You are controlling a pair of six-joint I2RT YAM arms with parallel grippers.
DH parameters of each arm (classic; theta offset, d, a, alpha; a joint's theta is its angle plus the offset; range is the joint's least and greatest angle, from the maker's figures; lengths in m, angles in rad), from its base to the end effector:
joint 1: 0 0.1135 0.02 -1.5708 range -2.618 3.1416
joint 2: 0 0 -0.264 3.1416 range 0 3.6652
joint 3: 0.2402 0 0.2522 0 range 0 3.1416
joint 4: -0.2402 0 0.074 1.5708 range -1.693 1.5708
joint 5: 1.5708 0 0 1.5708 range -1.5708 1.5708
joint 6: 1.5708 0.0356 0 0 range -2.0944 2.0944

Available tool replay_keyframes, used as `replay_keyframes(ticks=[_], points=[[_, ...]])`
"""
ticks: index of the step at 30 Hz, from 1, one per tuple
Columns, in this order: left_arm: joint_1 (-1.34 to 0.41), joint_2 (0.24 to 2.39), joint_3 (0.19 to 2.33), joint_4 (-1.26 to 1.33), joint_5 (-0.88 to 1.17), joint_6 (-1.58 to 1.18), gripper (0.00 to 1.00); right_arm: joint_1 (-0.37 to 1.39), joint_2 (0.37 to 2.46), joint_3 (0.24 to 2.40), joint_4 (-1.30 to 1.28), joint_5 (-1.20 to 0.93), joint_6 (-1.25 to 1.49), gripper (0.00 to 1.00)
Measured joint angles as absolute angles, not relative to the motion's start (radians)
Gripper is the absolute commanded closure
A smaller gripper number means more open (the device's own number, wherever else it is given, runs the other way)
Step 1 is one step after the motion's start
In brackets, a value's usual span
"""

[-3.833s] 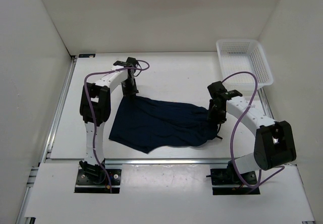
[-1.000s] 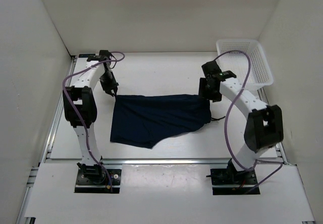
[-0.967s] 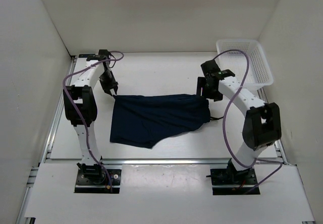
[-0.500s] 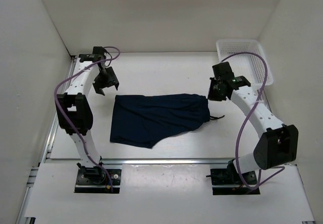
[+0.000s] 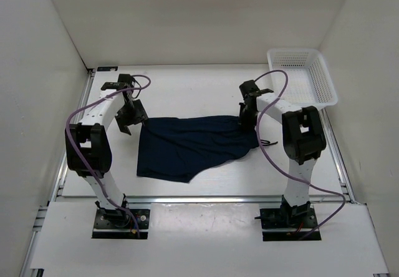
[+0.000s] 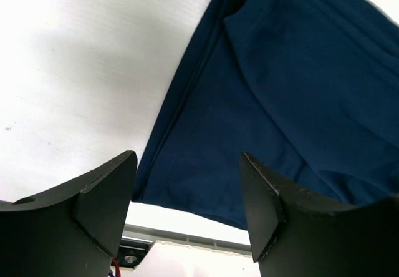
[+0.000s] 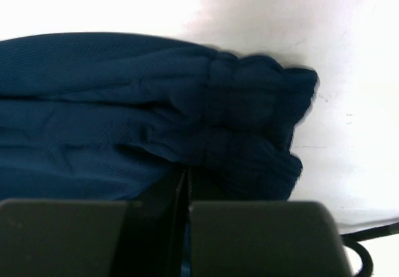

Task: Fold and stack the shorts
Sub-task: Fold the shorts

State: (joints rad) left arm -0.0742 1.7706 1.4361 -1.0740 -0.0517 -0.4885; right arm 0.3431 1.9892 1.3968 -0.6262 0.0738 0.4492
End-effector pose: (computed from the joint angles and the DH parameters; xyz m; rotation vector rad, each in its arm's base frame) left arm 0.3404 -0.0235 0.2404 -0.6172 2.9066 0.0067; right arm 0.3792 0.1327 0.1649 0.1661 2.7821 0.0964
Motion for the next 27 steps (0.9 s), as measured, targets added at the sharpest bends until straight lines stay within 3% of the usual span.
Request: replay_keyframes(ticks=[4, 5, 7, 8, 11, 18, 21, 23, 25, 27], points=[[-0.074, 1.771, 1.411, -1.064, -0.052, -0.503, 0.23, 0.346, 1.981, 1.422, -0.632, 0.079, 0.459, 0.99], [-0.074, 1.771, 1.401, -1.057, -0.052, -0.511, 0.23, 0.348, 1.972, 1.423, -0.639, 0.08, 0.461, 0.95], [-0.073, 1.771, 1.375, -1.045, -0.052, -0.526, 0.22, 0.348, 1.936, 1.423, -0.658, 0.083, 0.463, 0.81], [-0.071, 1.771, 1.362, -1.039, -0.052, -0.533, 0.22, 0.348, 1.907, 1.423, -0.668, 0.085, 0.464, 0.65], [-0.068, 1.771, 1.323, -1.029, -0.051, -0.553, 0.18, 0.348, 1.787, 1.424, -0.69, 0.099, 0.462, 0.48], [-0.047, 1.772, 1.186, -0.969, -0.005, -0.582, 0.17, 0.349, 1.486, 1.363, -0.693, 0.134, 0.461, 0.31], [-0.05, 1.786, 1.159, -0.952, 0.006, -0.59, 0.18, 0.349, 1.455, 1.299, -0.699, 0.136, 0.46, 0.3], [-0.056, 1.8, 1.147, -0.936, 0.013, -0.596, 0.22, 0.349, 1.456, 1.246, -0.704, 0.136, 0.46, 0.29], [-0.058, 1.817, 1.133, -0.914, 0.021, -0.606, 0.37, 0.349, 1.457, 1.201, -0.714, 0.135, 0.46, 0.29], [-0.059, 1.824, 1.131, -0.914, 0.04, -0.612, 0.59, 0.349, 1.457, 1.167, -0.723, 0.135, 0.46, 0.24]])
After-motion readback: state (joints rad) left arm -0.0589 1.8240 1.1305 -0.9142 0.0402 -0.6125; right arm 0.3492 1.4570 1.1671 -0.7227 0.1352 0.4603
